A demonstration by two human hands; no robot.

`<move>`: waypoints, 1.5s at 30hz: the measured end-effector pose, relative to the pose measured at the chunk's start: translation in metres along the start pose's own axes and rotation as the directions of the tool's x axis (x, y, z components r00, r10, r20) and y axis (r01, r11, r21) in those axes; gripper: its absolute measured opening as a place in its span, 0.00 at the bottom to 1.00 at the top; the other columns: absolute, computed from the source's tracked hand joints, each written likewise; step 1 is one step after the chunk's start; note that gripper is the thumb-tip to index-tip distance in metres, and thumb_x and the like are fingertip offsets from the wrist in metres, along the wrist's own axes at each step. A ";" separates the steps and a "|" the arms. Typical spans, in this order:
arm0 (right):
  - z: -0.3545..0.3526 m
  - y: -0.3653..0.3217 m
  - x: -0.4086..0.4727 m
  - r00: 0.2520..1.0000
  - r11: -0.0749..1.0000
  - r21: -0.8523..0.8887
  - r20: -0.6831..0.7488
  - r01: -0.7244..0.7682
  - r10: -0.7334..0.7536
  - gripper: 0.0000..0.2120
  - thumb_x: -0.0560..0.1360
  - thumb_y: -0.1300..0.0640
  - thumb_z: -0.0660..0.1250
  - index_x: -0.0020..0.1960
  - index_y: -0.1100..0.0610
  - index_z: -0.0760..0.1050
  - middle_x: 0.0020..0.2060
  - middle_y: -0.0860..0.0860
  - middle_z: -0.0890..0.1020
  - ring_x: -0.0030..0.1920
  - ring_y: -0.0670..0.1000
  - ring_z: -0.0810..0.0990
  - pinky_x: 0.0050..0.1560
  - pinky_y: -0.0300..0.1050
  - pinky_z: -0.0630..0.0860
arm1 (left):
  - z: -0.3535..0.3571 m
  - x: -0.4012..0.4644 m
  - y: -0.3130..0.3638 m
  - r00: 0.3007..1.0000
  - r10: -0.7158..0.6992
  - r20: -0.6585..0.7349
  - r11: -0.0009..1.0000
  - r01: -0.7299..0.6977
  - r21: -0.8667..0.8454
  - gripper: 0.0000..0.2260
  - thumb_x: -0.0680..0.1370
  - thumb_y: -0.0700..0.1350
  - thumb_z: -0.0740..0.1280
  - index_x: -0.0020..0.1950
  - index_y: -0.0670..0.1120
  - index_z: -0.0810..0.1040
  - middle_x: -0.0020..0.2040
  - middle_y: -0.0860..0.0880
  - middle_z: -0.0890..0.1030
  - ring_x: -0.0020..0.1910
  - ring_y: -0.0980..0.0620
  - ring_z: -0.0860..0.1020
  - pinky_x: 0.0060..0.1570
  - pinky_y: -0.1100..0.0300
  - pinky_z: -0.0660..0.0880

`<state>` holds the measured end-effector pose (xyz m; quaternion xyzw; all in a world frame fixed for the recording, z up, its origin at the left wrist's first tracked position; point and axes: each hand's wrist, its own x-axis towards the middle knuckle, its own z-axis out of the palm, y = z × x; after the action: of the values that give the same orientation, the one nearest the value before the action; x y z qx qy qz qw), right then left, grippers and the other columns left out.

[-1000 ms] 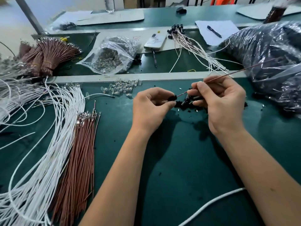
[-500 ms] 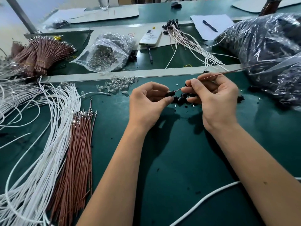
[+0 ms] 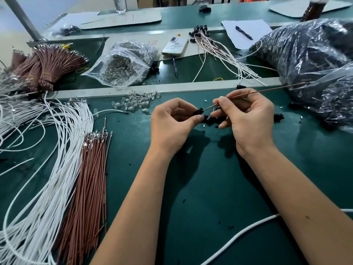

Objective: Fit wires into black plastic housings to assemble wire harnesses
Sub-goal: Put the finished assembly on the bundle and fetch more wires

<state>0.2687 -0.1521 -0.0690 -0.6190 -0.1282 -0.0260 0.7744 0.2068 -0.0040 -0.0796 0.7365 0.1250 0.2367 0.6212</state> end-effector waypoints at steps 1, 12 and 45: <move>-0.001 0.000 0.001 1.000 0.999 -0.027 -0.014 0.017 -0.018 0.07 0.77 0.67 0.73 0.47 0.59 0.75 0.40 0.56 0.88 0.33 0.54 0.87 0.24 0.39 0.75 | 0.000 0.000 0.000 1.000 0.011 0.008 1.000 -0.011 0.009 0.08 0.68 0.35 0.80 0.42 0.42 0.83 0.38 0.47 0.86 0.38 0.50 0.85 0.44 0.56 0.82; -0.003 -0.004 0.001 0.993 0.993 0.039 0.045 -0.113 0.112 0.10 0.73 0.66 0.77 0.44 0.57 0.77 0.38 0.58 0.87 0.34 0.53 0.87 0.26 0.38 0.75 | 0.001 0.000 -0.001 1.000 0.018 0.011 1.000 -0.018 -0.017 0.07 0.69 0.35 0.80 0.42 0.42 0.84 0.39 0.46 0.86 0.39 0.48 0.85 0.44 0.57 0.82; -0.003 -0.006 0.001 0.978 0.976 0.089 0.080 -0.201 0.195 0.11 0.71 0.65 0.79 0.42 0.56 0.78 0.34 0.54 0.85 0.30 0.50 0.83 0.26 0.36 0.74 | 0.010 -0.004 0.009 0.995 -0.095 -0.001 0.886 0.084 -0.455 0.10 0.70 0.31 0.77 0.46 0.41 0.82 0.42 0.43 0.86 0.43 0.51 0.84 0.47 0.63 0.78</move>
<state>0.2688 -0.1560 -0.0636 -0.5913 -0.0942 0.0794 0.7970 0.2070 -0.0167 -0.0725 0.5616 0.1074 0.2389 0.7849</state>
